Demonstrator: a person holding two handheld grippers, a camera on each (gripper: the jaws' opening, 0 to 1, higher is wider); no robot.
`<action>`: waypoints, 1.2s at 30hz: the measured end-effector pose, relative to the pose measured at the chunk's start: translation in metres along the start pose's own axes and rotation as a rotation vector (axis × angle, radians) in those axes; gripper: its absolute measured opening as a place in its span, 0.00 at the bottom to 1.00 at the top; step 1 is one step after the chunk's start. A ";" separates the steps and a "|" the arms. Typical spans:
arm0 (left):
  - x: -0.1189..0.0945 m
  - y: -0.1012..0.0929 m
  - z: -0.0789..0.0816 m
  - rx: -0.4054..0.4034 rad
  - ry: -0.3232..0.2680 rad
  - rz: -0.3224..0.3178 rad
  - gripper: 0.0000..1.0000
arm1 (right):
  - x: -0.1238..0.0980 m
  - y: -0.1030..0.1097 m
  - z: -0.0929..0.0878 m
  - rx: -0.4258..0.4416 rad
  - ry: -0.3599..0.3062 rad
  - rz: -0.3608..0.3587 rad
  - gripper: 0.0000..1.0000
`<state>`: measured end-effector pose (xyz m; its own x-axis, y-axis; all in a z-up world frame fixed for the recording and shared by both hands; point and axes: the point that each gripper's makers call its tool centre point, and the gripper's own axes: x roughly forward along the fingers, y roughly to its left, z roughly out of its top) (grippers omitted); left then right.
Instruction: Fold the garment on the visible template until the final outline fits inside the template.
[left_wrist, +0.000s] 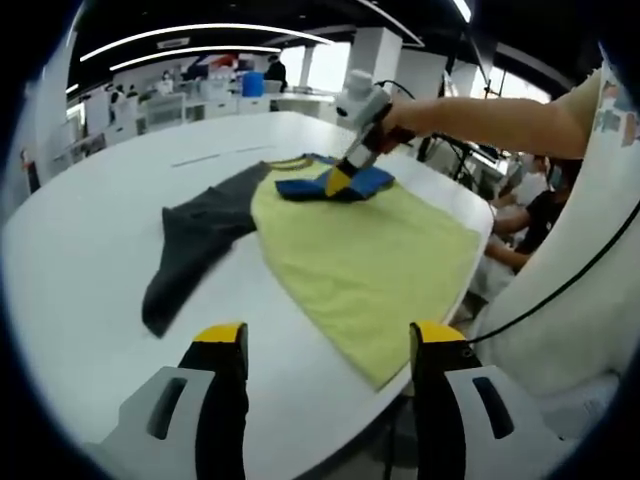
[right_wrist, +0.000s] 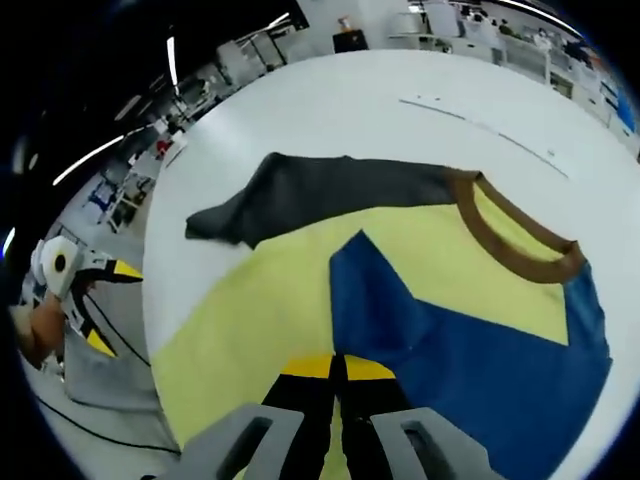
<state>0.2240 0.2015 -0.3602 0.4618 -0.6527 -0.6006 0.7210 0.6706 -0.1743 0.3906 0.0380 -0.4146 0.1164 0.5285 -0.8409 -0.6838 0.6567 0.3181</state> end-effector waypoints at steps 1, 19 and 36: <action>0.000 0.000 0.000 0.000 0.000 0.000 0.62 | 0.000 -0.001 0.000 -0.003 0.001 -0.001 0.00; 0.003 0.000 0.001 -0.001 0.001 0.002 0.62 | -0.011 0.001 0.007 0.008 -0.047 0.039 0.07; 0.003 0.004 -0.003 -0.017 0.004 0.009 0.62 | -0.013 -0.043 0.016 0.013 -0.089 -0.084 0.09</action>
<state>0.2264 0.2034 -0.3648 0.4662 -0.6449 -0.6056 0.7077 0.6826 -0.1821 0.4300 0.0114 -0.4097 0.2371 0.5166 -0.8228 -0.6599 0.7072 0.2538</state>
